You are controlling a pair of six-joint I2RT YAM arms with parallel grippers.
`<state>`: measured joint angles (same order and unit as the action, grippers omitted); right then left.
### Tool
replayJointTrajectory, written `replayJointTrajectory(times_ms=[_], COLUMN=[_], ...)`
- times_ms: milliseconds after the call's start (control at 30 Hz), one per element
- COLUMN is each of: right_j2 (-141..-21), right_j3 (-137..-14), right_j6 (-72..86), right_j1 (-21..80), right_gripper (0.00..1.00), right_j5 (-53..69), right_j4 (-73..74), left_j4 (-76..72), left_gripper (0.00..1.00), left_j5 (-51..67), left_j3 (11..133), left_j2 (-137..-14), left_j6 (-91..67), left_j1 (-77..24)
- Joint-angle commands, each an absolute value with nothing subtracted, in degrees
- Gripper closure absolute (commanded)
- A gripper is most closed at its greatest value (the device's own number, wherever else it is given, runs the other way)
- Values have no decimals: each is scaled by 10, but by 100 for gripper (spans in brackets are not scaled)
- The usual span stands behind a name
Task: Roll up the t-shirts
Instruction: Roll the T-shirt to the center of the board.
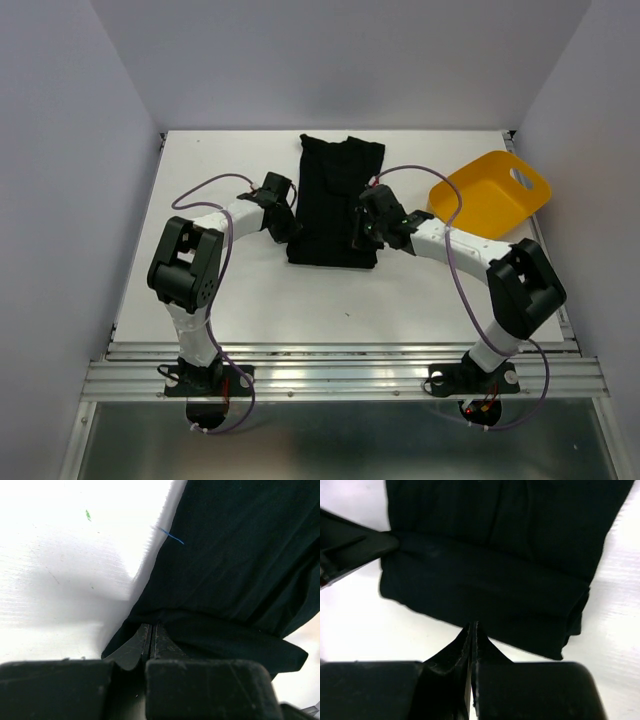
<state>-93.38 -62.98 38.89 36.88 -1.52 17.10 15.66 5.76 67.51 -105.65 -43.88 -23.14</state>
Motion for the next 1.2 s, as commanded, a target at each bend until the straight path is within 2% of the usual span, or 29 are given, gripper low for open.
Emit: replayJointTrajectory(times_ms=[0,167,233,267,333,367,467,500,567,633,733,867,900,933,1167], right_j2=[-963,-984,-993,-998,-1009,-1013,-1022,-1023,-1026,-1026,-1015,-1003,-1003,-1004,-996], right_j3=[-664,-637,-621,-616,-604,-601,-591,-590,-586,-584,-581,-584,-584,-585,-580], right_j6=[374,374,375,375,377,379,383,384,385,386,388,388,389,388,394], right_j1=[364,333,326,321,321,315,315,315,315,315,315,315,315,315,315], right_gripper=[98,99,99,99,99,99,99,99,99,99,99,99,99,99,99], right_j5=[-47,-47,-54,-59,-70,-72,-71,-71,-75,-76,-73,-70,-70,-69,-63], right_j4=[154,139,137,137,137,135,133,132,133,133,134,136,137,138,137], left_j4=[157,155,151,149,144,145,155,158,162,163,162,135,126,118,81], left_gripper=[100,100,95,87,78,65,51,44,38,37,41,81,95,99,100], left_j5=[44,47,45,44,40,35,6,-16,-47,-66,-78,-25,-9,28,63], left_j3=[695,696,695,694,693,693,698,697,693,681,659,623,607,600,591], left_j2=[-1054,-1050,-1046,-1039,-1030,-1025,-996,-986,-950,-912,-867,-833,-829,-829,-874], left_j6=[-421,-413,-407,-405,-395,-391,-377,-374,-369,-367,-364,-361,-367,-371,-372], left_j1=[-228,-229,-229,-230,-229,-230,-229,-229,-230,-231,-239,-264,-268,-272,-290])
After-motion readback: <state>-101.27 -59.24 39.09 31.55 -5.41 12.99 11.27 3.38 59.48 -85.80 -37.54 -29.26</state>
